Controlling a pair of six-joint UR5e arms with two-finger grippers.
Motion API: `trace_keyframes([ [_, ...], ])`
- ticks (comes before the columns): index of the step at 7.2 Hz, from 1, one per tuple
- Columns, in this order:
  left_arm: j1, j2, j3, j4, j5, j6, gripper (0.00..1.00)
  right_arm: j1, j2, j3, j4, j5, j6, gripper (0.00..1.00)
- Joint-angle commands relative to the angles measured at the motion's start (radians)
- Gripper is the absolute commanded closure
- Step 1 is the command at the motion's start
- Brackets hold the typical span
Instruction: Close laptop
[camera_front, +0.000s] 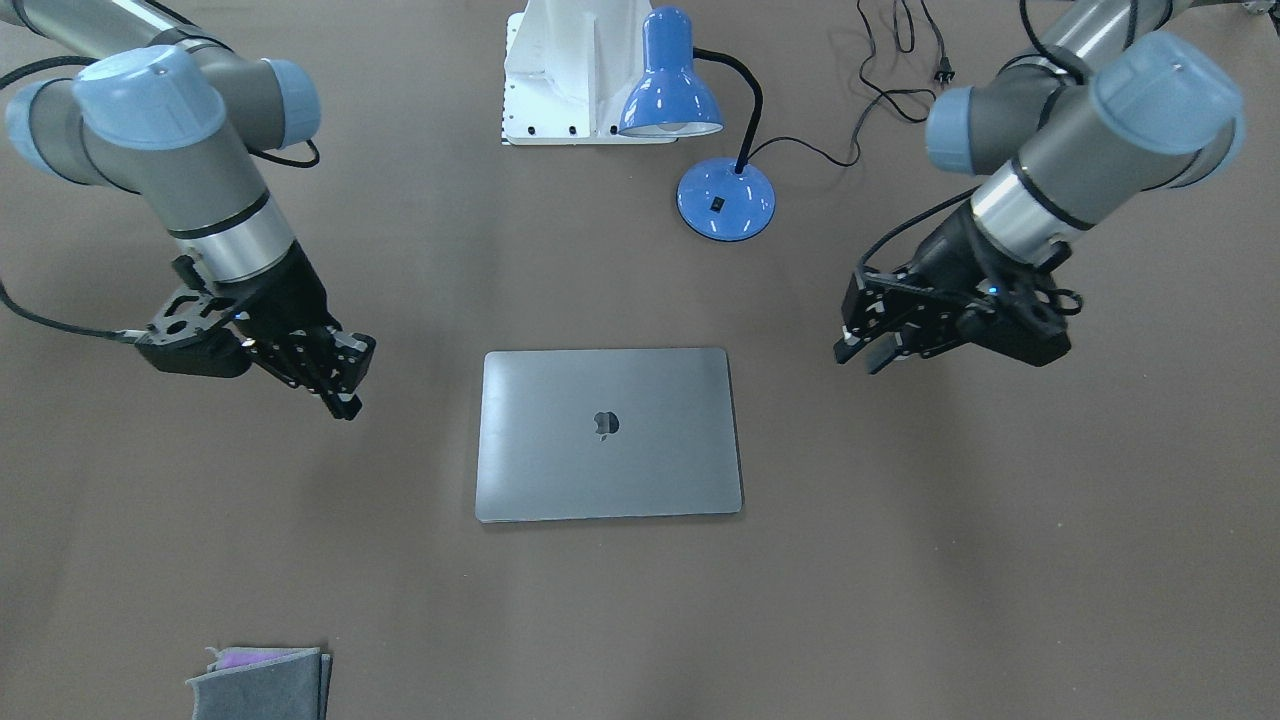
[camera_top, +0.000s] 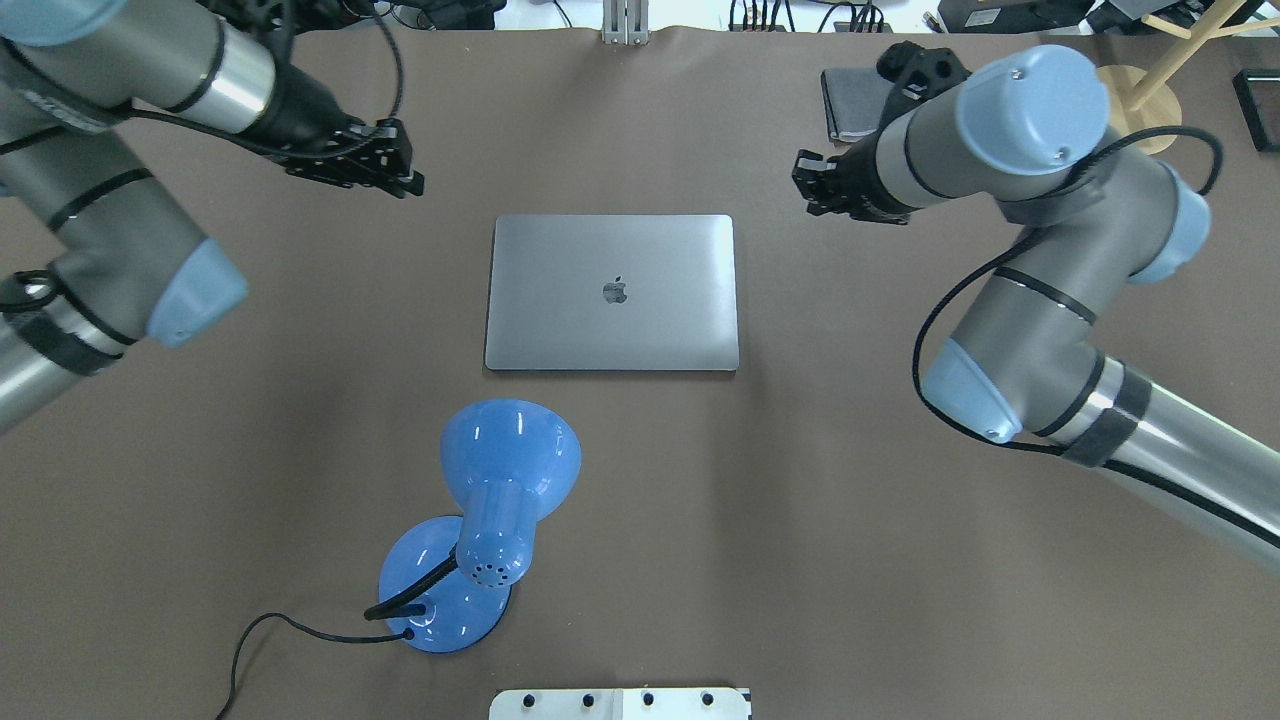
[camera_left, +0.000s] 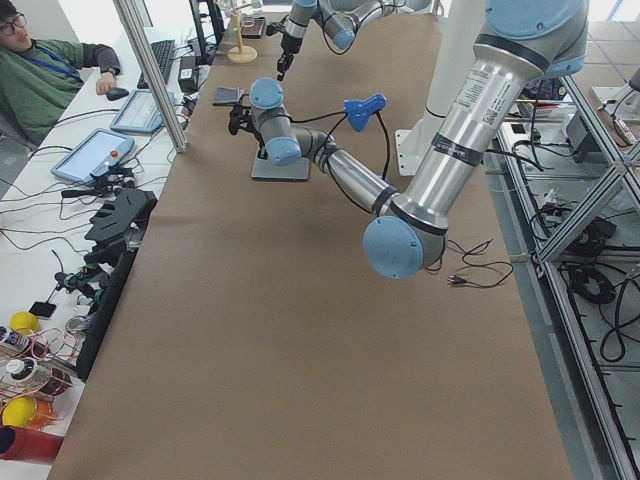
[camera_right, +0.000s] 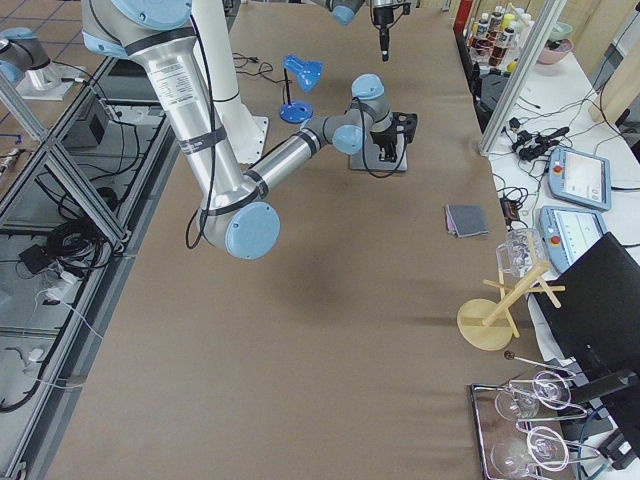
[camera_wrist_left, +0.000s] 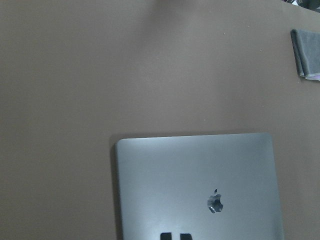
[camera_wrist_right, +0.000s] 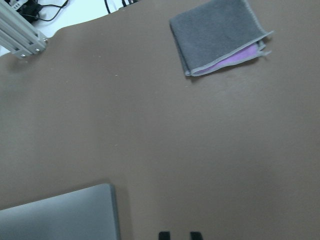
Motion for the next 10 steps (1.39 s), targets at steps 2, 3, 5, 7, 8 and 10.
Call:
trace_keyframes([
  [2, -0.202, 0.238, -0.031, 0.058, -0.003, 0.532, 0.00, 0.242, -0.288, 0.068, -0.008, 0.226, -0.470, 0.00],
  [3, -0.252, 0.243, -0.035, 0.168, -0.003, 0.664, 0.00, 0.345, -0.406, 0.068, -0.008, 0.268, -0.672, 0.00],
  [5, -0.378, 0.246, -0.037, 0.448, -0.009, 1.005, 0.00, 0.558, -0.532, 0.058, -0.104, 0.347, -1.047, 0.00],
  [7, -0.443, 0.302, -0.017, 0.592, 0.021, 1.131, 0.00, 0.712, -0.533, 0.067, -0.410, 0.374, -1.403, 0.00],
  [8, -0.478, 0.337, 0.001, 0.595, 0.029, 1.135, 0.00, 0.732, -0.554, 0.064, -0.495, 0.316, -1.465, 0.00],
  [10, -0.555, 0.443, -0.005, 0.571, -0.053, 1.133, 0.00, 0.737, -0.593, 0.062, -0.492, 0.260, -1.472, 0.00],
])
